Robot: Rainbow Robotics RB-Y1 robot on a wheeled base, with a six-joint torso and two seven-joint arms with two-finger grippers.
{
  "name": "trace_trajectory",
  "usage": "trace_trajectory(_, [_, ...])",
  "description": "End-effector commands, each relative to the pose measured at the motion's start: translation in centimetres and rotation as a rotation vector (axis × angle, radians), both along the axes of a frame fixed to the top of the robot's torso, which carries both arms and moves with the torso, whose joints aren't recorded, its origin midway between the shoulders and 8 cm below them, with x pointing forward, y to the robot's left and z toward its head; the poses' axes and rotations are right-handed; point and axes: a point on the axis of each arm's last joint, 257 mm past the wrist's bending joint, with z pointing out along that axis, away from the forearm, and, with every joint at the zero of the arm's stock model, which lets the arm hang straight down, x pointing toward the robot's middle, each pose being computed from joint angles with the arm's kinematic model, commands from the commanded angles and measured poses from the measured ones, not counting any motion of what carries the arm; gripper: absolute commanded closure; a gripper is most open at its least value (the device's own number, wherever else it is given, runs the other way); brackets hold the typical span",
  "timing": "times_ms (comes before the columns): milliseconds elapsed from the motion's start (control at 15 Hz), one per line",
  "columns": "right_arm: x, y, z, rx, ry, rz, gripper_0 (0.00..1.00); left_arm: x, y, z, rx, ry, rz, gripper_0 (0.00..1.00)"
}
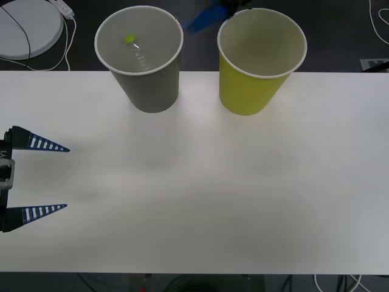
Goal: Put the can into the green bin and the plastic bottle into the gray bin
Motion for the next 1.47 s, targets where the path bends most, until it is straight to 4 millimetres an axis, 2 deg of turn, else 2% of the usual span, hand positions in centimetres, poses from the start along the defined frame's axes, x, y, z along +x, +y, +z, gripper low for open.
trace_trajectory(67, [-1.5,-3.0,-0.9,-0.001,-0.037,0.063,0.00,0.0,0.0,0.0,0.000,0.000,0.000,0.00])
trace_trajectory(533, [-5.6,-11.2,-4.2,-0.004,-0.172,0.202,0.00,0.0,0.0,0.0,0.000,0.000,0.000,0.00])
trace_trajectory(800, [-8.2,-14.8,-6.4,0.001,-0.225,0.252,0.00,0.0,0.0,0.0,0.000,0.000,0.000,0.00])
trace_trajectory(1133, [-12.0,-17.9,-8.3,0.004,-0.268,0.295,0.00,0.0,0.0,0.0,0.000,0.000,0.000,0.00])
trace_trajectory(1467, [-16.1,-20.5,-10.0,-0.034,-0.304,0.249,0.00,0.0,0.0,0.0,0.000,0.000,0.000,0.00])
